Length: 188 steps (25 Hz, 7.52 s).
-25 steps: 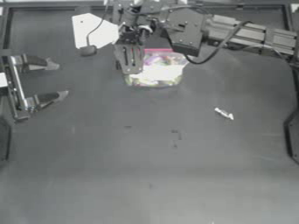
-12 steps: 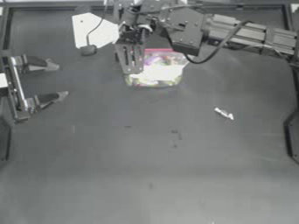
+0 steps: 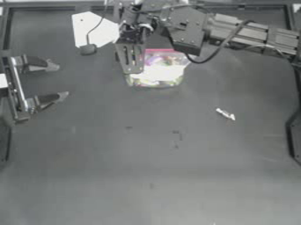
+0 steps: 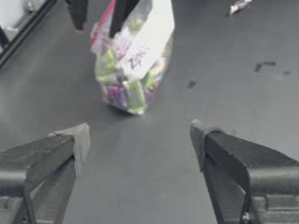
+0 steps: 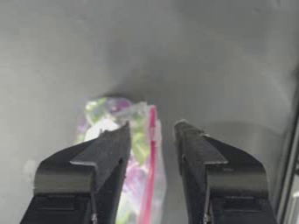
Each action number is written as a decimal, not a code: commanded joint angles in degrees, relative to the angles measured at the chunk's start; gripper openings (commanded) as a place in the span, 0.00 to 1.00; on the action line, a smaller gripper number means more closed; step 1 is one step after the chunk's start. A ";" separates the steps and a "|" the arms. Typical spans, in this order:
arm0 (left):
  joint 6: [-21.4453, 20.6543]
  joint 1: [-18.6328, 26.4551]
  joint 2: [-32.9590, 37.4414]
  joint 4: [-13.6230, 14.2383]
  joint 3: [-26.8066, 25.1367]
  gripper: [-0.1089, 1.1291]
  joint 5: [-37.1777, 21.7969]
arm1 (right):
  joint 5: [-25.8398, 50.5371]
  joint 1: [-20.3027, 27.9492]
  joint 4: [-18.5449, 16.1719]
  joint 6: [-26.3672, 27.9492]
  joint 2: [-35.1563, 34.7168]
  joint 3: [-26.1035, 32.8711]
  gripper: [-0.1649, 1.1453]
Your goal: Put candy in bag
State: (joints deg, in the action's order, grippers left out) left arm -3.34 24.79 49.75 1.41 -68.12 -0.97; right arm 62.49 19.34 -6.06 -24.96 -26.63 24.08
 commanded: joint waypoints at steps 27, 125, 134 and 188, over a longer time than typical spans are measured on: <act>0.00 0.00 0.09 0.00 0.18 0.89 0.44 | -0.18 -0.09 -1.58 -0.09 0.79 1.76 0.19; -3.52 3.87 -40.43 4.83 19.51 0.86 22.50 | -18.54 3.52 6.77 -1.23 12.92 -17.05 0.16; -3.52 3.87 -41.48 5.36 20.74 0.80 22.24 | -18.63 3.52 6.77 -1.23 12.92 -17.23 0.16; -3.78 4.57 -41.57 9.40 21.71 0.12 20.21 | -18.19 3.87 6.68 -1.32 12.92 -17.93 0.16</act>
State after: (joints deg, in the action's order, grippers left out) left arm -7.03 29.27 6.15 10.63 -47.55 18.98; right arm 44.21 23.03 0.53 -26.28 -16.96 5.63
